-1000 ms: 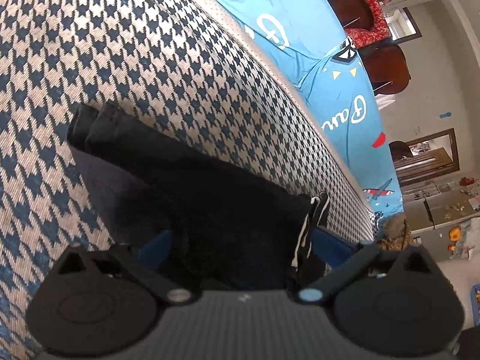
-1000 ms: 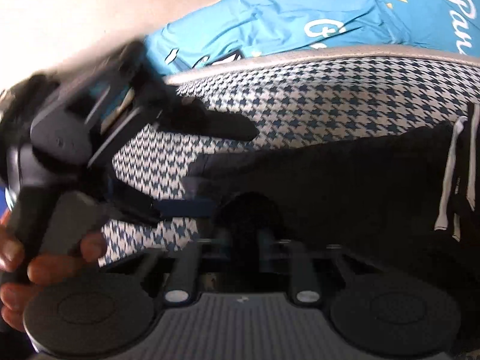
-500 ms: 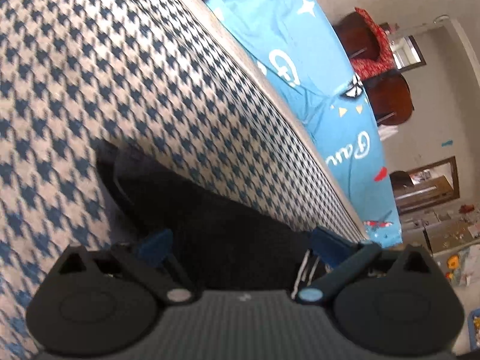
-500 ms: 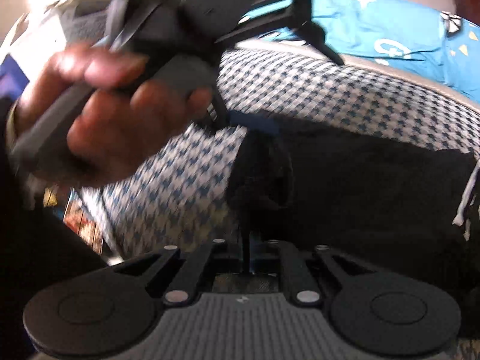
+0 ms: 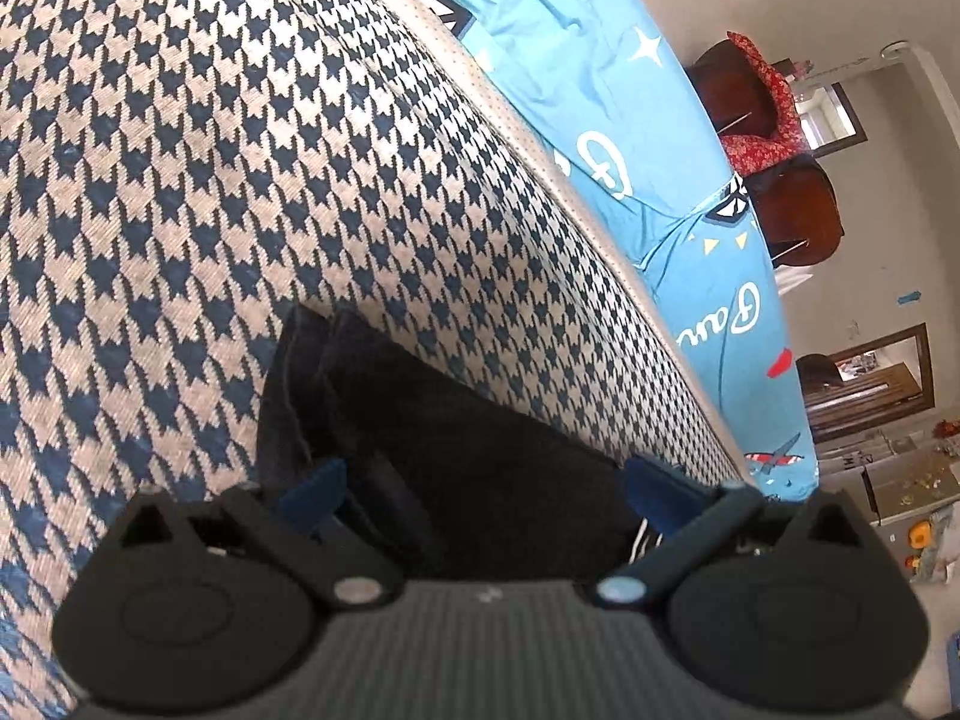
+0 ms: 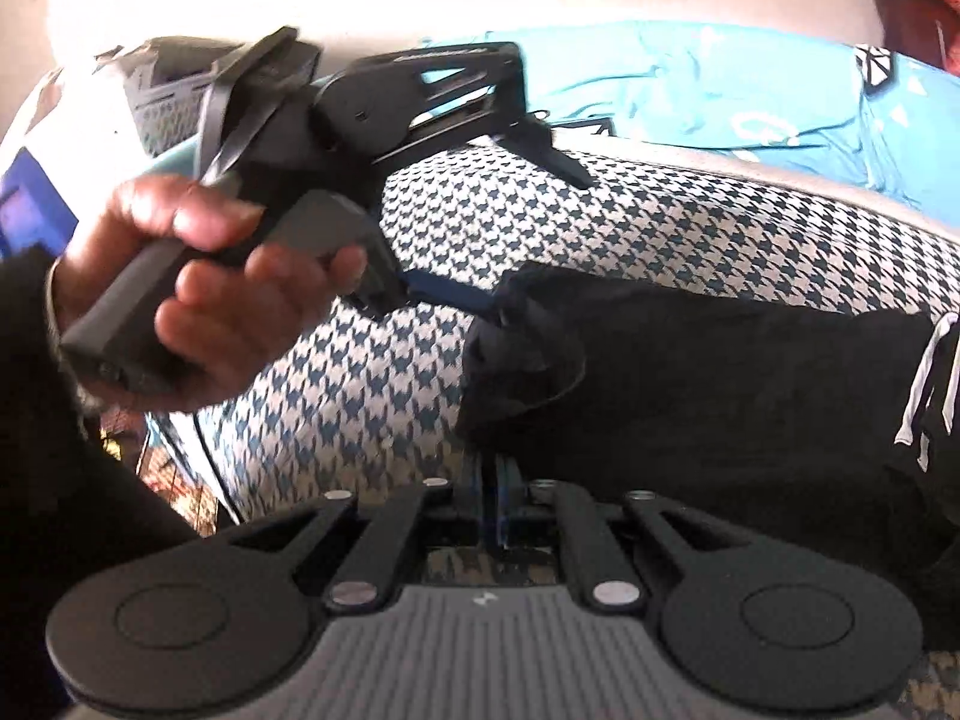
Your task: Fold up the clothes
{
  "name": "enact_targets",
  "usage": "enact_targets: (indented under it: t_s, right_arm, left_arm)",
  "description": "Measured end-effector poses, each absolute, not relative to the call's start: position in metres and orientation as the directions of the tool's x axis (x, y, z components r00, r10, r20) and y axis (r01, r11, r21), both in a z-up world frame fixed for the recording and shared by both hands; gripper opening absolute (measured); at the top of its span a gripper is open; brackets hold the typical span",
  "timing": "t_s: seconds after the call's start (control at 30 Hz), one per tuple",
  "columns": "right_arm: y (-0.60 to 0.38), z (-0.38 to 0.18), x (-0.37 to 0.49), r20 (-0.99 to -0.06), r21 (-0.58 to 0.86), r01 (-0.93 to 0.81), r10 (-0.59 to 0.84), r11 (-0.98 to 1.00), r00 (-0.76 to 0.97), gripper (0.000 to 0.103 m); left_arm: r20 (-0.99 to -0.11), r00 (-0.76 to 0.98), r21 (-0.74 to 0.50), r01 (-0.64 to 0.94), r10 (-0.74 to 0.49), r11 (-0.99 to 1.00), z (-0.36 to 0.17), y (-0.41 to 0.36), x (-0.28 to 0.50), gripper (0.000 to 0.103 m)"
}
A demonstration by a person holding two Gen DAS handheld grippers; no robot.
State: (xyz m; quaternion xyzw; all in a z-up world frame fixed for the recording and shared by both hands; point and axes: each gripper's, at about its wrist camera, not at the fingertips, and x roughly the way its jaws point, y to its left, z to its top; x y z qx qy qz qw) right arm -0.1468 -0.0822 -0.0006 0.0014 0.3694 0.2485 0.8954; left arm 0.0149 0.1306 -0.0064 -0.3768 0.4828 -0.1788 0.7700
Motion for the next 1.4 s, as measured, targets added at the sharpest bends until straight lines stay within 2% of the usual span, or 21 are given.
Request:
enact_targets:
  t_s: [0.13, 0.27, 0.43, 0.77, 0.93, 1.4]
  right_arm:
    - [-0.079, 0.0, -0.146, -0.659, 0.153, -0.427, 0.414, 0.891, 0.628, 0.007]
    - [-0.076, 0.007, -0.15, -0.647, 0.031, -0.428, 0.345, 0.903, 0.68, 0.007]
    - [-0.065, 0.014, -0.166, -0.592, -0.192, -0.479, 0.287, 0.857, 0.753, 0.015]
    - [-0.027, -0.006, -0.193, -0.511, -0.575, -0.565, 0.279, 0.591, 0.813, 0.015]
    - [-0.019, -0.019, -0.195, -0.518, -0.624, -0.597, 0.305, 0.504, 0.799, 0.015]
    - [-0.013, -0.045, -0.201, -0.474, -0.765, -0.545, 0.273, 0.344, 0.837, 0.015]
  left_arm:
    - [-0.602, 0.469, -0.761, -0.091, -0.646, 0.642, -0.007, 0.132, 0.014, 0.103]
    - [-0.598, 0.471, -0.763, -0.087, -0.648, 0.641, -0.005, 0.132, 0.013, 0.103]
    - [-0.632, 0.46, -0.732, -0.09, -0.624, 0.676, -0.004, 0.128, 0.014, 0.103]
    - [-0.637, 0.457, -0.728, -0.094, -0.62, 0.679, -0.005, 0.128, 0.018, 0.103]
    - [-0.643, 0.452, -0.723, -0.093, -0.618, 0.685, -0.006, 0.134, 0.017, 0.103]
    - [-0.65, 0.44, -0.717, -0.083, -0.62, 0.693, -0.005, 0.13, 0.02, 0.103]
